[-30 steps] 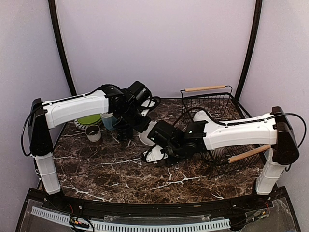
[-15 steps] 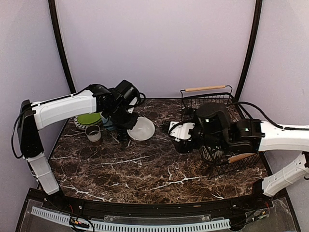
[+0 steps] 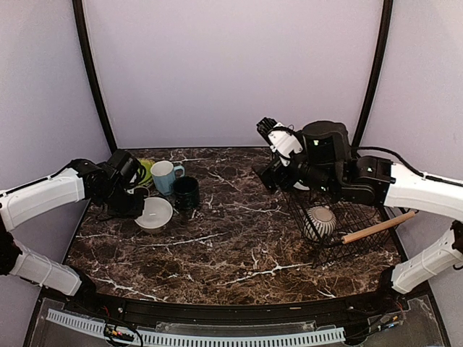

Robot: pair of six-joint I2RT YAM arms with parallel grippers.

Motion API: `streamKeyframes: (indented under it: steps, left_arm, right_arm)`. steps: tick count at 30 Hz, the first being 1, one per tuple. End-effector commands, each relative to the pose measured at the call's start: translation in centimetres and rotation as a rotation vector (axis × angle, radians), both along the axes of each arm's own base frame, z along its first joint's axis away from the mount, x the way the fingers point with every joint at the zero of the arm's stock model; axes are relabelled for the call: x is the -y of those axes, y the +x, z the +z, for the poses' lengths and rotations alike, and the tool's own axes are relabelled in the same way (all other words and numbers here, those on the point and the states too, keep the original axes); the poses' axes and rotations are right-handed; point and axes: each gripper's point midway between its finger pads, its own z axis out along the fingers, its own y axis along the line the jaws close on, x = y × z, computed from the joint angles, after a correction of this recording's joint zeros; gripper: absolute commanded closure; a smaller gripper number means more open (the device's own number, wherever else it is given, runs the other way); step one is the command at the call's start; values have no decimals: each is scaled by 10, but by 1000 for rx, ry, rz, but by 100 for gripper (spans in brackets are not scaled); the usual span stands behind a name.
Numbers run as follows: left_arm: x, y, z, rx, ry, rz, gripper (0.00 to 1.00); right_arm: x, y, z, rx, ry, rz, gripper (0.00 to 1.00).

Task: Unload the mixed dishes from the dish rack
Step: Place the bowl at the corner of the board.

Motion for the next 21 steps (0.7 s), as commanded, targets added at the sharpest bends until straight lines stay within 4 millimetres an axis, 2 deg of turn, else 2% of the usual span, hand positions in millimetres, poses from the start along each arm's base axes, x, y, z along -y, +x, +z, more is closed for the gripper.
streamKeyframes:
  steps: [1,3,9,15,17,20,21]
  left_arm:
    - [10,14,-1,31,-77,58,99]
    - [7,15,-12,27,-61,78,99]
    - [4,14,-39,29,-60,102,99]
    - [0,8,-59,2,-40,96,98]
    - [1,6,-61,1,-47,91,94]
    - [0,3,-61,0,-48,90,79]
    - [-1,2,-59,5,-50,91,76]
  right_arm:
    - [-13,-1,-9,-178,111,26,1]
    - [-15,3,-7,-216,142,24,1]
    - [-2,18,3,-314,221,-28,1]
    - [12,20,15,-322,311,-13,1]
    - [15,21,15,-326,323,-16,1]
    - [18,22,11,-344,324,-22,1]
    - [19,22,10,-349,321,-26,1]
